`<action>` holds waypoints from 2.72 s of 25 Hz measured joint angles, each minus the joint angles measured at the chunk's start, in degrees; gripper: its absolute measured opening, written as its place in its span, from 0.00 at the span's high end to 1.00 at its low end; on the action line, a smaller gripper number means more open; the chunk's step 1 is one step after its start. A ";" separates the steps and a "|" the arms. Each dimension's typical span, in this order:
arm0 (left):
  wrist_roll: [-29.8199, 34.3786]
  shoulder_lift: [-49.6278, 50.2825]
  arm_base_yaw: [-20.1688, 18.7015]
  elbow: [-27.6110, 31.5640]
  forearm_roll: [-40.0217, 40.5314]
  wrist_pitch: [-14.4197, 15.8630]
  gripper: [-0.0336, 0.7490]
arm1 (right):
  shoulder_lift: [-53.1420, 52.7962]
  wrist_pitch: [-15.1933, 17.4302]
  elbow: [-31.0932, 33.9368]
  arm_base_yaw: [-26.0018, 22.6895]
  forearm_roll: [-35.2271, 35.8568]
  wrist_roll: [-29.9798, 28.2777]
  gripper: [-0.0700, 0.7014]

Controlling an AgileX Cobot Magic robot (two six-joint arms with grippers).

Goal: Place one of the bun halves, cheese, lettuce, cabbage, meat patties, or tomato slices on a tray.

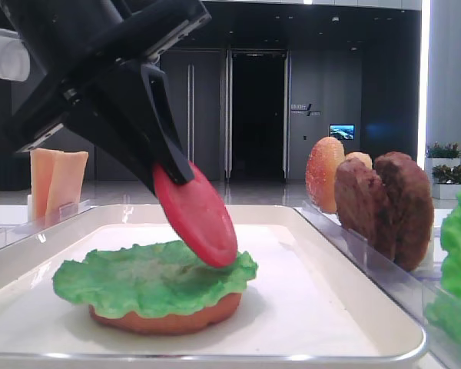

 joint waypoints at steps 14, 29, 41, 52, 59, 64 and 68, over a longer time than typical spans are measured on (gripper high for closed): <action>0.04 0.76 -0.04 0.00 -0.04 0.00 0.87 | 0.00 0.00 0.00 0.00 0.00 0.00 0.31; -1.26 0.76 -0.04 0.00 1.56 0.52 0.37 | 0.00 0.00 0.00 0.00 0.00 0.00 0.31; -5.57 -0.91 0.51 0.00 8.04 4.95 0.36 | 0.00 0.00 0.00 0.00 0.00 0.00 0.31; -10.45 -3.31 0.93 -2.28 14.80 10.94 0.36 | 0.00 0.00 0.00 0.00 0.00 0.00 0.31; -15.95 -3.31 0.93 -7.92 23.77 18.80 0.36 | 0.00 0.00 0.00 0.00 0.00 0.00 0.31; -19.15 -3.31 0.93 -12.39 31.66 25.61 0.36 | 0.00 0.00 0.00 0.00 0.00 0.00 0.31; -21.21 -3.42 0.93 -15.36 36.90 29.25 0.36 | 0.00 0.00 0.00 0.00 0.00 0.00 0.31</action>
